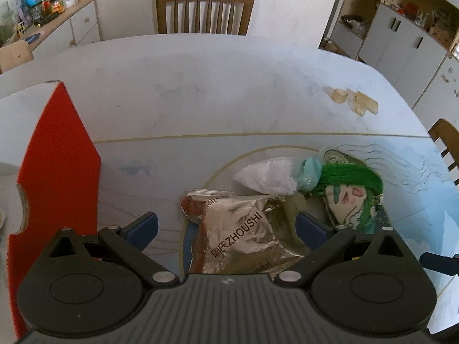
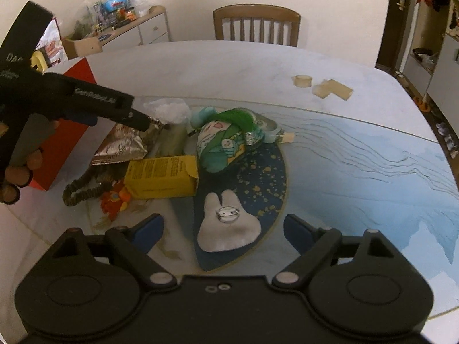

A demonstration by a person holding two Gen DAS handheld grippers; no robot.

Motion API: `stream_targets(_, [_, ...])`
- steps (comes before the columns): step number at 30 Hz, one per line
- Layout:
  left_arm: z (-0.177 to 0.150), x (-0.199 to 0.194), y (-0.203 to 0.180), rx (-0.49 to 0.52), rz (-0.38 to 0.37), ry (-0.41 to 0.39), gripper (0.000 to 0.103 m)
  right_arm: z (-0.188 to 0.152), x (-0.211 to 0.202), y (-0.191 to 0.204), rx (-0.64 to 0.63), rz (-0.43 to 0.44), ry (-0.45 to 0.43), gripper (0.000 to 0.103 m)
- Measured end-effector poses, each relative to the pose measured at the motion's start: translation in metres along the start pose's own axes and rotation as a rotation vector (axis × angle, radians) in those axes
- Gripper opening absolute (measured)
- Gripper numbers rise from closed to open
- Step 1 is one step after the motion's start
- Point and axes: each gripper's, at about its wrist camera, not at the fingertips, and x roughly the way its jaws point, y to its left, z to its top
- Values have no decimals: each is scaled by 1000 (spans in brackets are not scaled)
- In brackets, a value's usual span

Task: Organize objects
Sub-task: 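Grasp silver foil ZHOUSHI bag with left tool while right tool grasps white felt bunny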

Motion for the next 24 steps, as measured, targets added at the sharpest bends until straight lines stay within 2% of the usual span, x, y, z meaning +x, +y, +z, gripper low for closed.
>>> stream_targets(4, [-1,8,1,4,18,15,103,1,9,2,-19,9,15,88])
stream_targets(13, [-5,11,0,-8,9,2,100,-1,22,1,-15,12,48,76])
stream_targets(15, [-5,11,0,-1,1,7,87,-2,23,1,-16,12,47,73])
stream_targets(19, [-5,8,1,-4,-26,8,74,-2,23,1,-12,0,47,66])
stream_targets(21, [-5,7,0,1,-39,8,64,-2,24,0,-10,-4,49,58])
stream_targets(24, [-4,7,-3,20,-38,6,59,-2,24,0,-4,-10,52,52])
